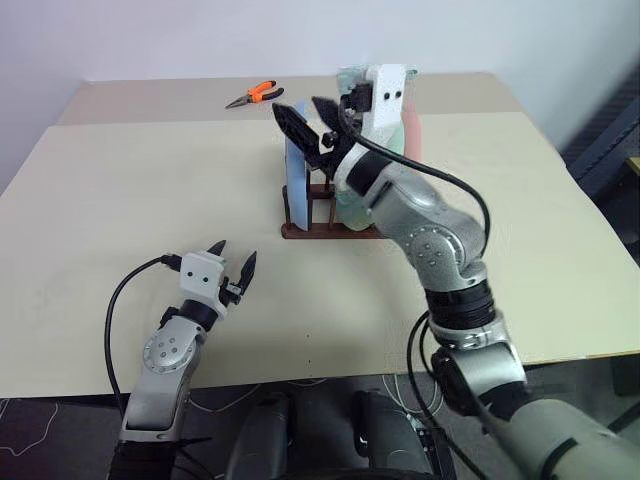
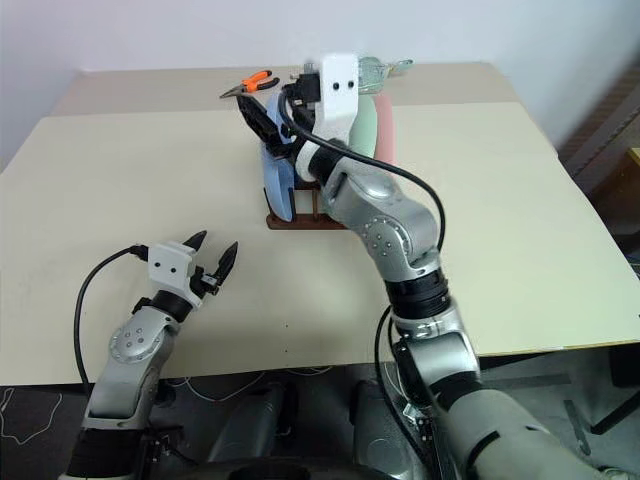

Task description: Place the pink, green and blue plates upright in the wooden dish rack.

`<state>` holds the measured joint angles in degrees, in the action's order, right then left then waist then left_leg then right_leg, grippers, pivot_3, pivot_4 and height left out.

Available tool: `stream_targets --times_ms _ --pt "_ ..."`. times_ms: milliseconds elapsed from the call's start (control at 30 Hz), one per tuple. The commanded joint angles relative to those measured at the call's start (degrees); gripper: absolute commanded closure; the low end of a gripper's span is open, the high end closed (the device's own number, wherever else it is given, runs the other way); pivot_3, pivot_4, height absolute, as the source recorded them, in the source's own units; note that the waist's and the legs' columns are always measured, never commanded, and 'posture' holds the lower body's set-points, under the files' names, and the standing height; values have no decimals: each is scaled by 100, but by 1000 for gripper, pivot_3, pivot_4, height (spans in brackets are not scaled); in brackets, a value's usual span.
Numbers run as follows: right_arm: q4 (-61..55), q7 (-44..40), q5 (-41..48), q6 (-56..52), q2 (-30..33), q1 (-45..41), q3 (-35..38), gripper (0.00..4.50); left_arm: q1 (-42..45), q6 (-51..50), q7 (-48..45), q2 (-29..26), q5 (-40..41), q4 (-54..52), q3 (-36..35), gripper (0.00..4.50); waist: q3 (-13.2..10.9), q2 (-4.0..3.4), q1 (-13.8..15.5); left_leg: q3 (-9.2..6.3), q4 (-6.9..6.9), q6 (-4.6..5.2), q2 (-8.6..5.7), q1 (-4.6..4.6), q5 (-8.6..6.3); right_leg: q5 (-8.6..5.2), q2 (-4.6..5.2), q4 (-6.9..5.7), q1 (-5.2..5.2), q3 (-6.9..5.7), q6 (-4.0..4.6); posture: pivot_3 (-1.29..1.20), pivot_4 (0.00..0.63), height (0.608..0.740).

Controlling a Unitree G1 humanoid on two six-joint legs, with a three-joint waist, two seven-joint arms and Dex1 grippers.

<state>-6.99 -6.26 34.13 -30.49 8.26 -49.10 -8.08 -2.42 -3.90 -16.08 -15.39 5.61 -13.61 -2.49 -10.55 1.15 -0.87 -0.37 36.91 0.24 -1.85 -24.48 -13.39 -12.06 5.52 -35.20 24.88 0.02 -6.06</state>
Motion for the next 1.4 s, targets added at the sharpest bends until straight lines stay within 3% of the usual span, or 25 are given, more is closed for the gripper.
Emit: stream_targets --times_ms 33,133,300,333,467,700,1200,1400 --pt "-678 -641 -739 499 652 -80 -58 900 54 166 -6 33 -46 -157 56 1402 0 0 16 0 0 0 0 0 0 0 -1 0 0 -1 0 0 150 738" --pt "-1114 -1445 -1009 672 1621 316 122 1813 65 189 -114 -20 -53 -178 125 1402 1 3 39 -1 7 4 0 -1 -2 0 -5 7 -10 -6 -1 0 150 738" --pt "-1903 -2591 -1091 478 3235 1373 505 4230 161 102 -574 -143 77 -309 442 1402 -1 2 50 1 13 16 -2 0 -9 -4 6 24 -23 -10 1 0 150 738" --pt "-2015 -2720 -1113 466 3423 1538 553 4454 185 75 -659 -153 113 -333 492 1402 -1 2 51 1 13 16 -2 0 -9 -4 9 25 -23 -10 1 0 150 738" --pt "-2297 -2759 -1602 318 4046 2347 689 4454 407 -332 -1384 -269 566 -648 900 1402 -2 1 28 6 15 16 9 2 -10 -8 7 28 -23 -9 9 0 150 738" --pt "-2292 -2778 -2235 323 4107 2679 468 4454 588 -908 -1959 -526 986 -1055 1171 1402 -5 -4 32 15 20 16 19 3 -10 -14 3 30 -22 -13 18 0 150 738" --pt "-1799 -2859 -2942 681 3150 1893 -169 4454 450 -921 -1836 -527 857 -1097 1143 1402 -5 -4 37 17 25 16 18 2 -10 -13 -10 30 -24 -14 17 0 150 738" --pt "-1761 -2973 -3024 752 3078 1814 -121 4454 366 -871 -1777 -528 826 -1085 1151 1402 -5 -4 42 17 25 16 18 2 -10 -13 -8 31 -25 -14 16 0 150 738"
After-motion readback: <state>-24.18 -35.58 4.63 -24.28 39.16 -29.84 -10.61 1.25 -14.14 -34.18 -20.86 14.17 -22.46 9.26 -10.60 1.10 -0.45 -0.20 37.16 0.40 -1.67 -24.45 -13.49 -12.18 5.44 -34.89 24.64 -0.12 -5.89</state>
